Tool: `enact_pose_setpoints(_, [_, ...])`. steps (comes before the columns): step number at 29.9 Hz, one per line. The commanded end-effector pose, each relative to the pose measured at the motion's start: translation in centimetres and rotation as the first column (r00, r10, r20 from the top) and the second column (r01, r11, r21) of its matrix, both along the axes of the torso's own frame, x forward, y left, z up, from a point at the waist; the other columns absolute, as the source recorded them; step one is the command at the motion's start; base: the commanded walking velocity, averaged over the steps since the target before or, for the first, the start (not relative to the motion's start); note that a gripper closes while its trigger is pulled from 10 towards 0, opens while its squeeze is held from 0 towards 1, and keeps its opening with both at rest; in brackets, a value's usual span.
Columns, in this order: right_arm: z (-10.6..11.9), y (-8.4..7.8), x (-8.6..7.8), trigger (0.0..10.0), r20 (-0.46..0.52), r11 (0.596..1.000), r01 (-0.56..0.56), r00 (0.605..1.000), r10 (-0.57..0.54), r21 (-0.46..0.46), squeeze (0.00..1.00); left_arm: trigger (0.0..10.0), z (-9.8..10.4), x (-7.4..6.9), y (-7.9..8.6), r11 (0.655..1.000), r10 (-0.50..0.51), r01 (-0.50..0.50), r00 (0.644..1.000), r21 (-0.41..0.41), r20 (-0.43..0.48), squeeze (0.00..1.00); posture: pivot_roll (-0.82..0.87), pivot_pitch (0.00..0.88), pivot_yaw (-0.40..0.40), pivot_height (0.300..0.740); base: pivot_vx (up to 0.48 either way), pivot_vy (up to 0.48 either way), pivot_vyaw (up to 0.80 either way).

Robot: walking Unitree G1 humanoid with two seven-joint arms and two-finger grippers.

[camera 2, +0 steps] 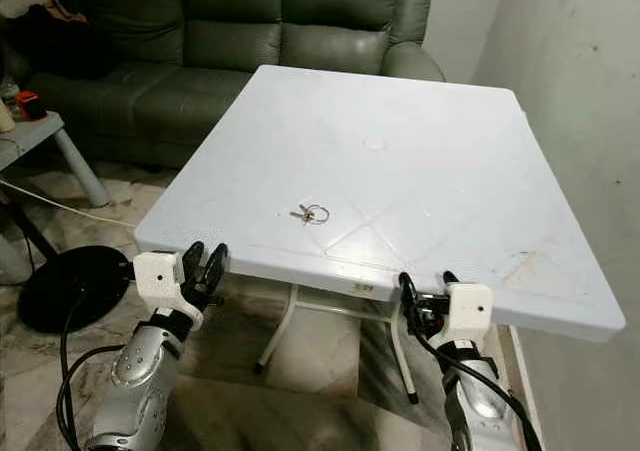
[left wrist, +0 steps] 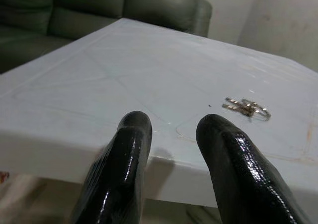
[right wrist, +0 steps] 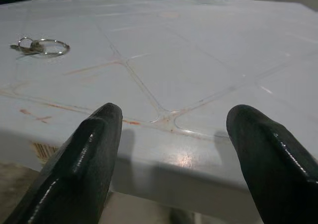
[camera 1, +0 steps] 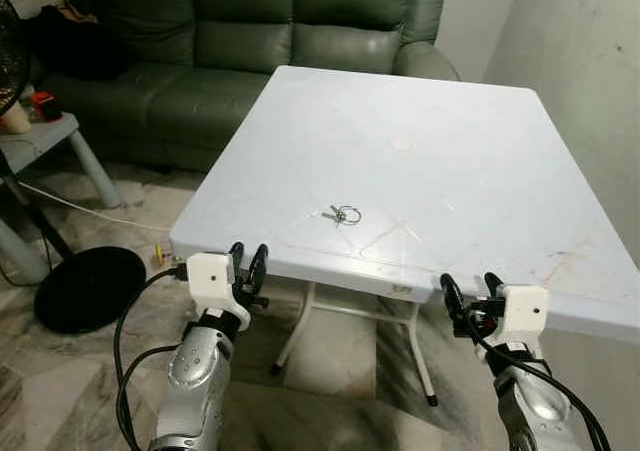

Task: Hang keys on a hook

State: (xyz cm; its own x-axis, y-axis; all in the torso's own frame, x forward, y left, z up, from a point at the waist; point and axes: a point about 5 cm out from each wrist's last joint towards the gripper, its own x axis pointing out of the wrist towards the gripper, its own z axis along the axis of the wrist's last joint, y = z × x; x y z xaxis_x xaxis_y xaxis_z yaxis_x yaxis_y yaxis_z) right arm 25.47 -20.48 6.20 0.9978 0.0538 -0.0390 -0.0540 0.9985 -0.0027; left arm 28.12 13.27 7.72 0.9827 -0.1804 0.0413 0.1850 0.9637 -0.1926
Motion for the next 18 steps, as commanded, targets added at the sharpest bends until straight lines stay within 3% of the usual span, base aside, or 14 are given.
enact_pose_setpoints(1, [0.6, -0.3, 0.1, 10.0, 0.013, 1.000, 0.011, 1.000, -0.011, -0.028, 0.00, 10.0, 0.7, 0.4, 0.3, 1.000, 0.018, -0.018, 1.000, -0.005, 0.012, 0.00, 0.08, 0.000, -0.045, 0.740, 0.000, 0.000, 0.00])
enact_pose_setpoints(11, [2.8, -0.8, 1.0, 10.0, 0.099, 0.997, 0.075, 0.992, -0.074, -0.007, 0.00, 10.0, 2.1, 1.3, 0.9, 1.000, 0.018, -0.017, 0.999, -0.018, 0.051, 0.00, 0.07, 0.000, -0.042, 0.740, 0.000, 0.363, 0.00])
enact_pose_setpoints(18, [3.1, -0.6, 1.0, 10.0, 0.106, 0.998, 0.068, 0.992, -0.066, -0.011, 0.00, 10.0, 2.7, 2.0, 2.1, 0.999, 0.036, -0.035, 0.998, -0.022, 0.060, 0.00, 0.07, 0.000, -0.045, 0.740, 0.000, 0.453, 0.00])
